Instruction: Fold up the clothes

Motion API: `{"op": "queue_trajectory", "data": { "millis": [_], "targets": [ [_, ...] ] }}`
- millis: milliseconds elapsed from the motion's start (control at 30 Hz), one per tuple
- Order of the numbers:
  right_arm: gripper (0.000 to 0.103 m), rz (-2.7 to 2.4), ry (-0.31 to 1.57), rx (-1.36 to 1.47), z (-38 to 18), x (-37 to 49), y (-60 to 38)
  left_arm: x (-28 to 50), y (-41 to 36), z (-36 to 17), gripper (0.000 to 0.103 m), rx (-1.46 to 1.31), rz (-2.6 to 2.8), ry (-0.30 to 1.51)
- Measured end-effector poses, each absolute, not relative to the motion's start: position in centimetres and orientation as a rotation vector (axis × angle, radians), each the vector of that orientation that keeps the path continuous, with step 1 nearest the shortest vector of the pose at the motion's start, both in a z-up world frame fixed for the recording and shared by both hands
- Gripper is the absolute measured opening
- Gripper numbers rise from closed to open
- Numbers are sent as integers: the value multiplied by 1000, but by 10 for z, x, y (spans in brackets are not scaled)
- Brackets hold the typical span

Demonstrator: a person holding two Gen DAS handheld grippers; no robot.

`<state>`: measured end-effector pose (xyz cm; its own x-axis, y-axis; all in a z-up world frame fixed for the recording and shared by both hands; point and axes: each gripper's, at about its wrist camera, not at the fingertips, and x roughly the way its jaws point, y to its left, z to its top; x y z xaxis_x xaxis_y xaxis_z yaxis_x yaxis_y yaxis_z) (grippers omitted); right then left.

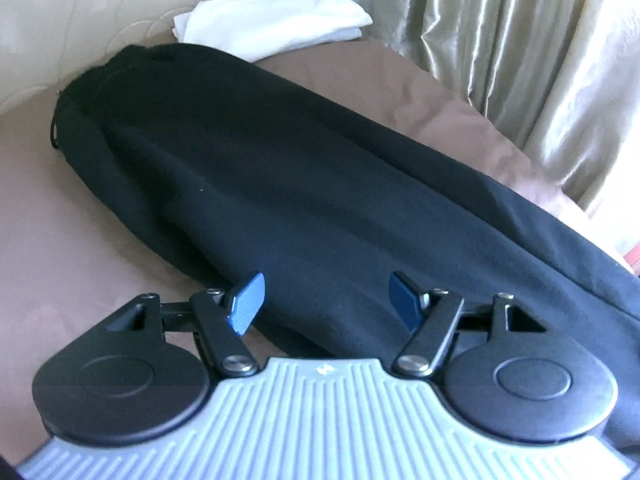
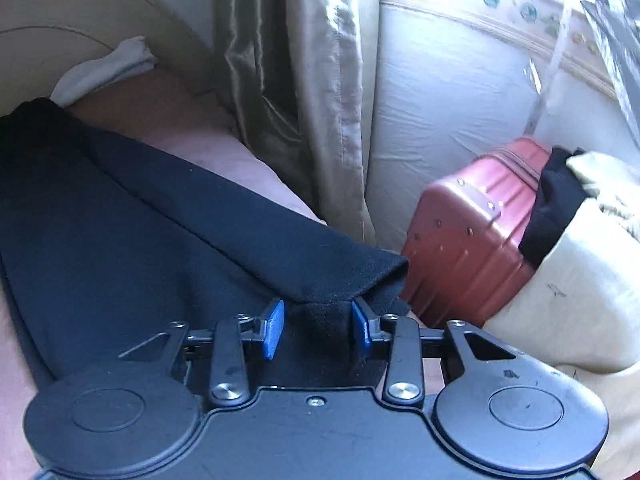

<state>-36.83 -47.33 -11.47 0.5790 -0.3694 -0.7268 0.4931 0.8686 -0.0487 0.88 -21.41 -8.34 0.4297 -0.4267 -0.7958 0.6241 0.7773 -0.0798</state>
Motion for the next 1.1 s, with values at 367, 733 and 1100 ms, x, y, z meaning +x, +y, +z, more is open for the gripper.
{"op": "queue_trajectory", "data": {
  "millis": [367, 733, 1100],
  "targets": [
    [41, -408, 820, 265, -139, -363, -488, -36, -293, -81, 69, 326, -809, 912],
    [8, -69, 435, 340, -36, -408, -449, -21, -279, -57, 69, 181, -748, 868],
    [7, 33, 144, 582, 17, -446, -440, -20, -240, -34, 74, 31, -756, 820]
  ]
}}
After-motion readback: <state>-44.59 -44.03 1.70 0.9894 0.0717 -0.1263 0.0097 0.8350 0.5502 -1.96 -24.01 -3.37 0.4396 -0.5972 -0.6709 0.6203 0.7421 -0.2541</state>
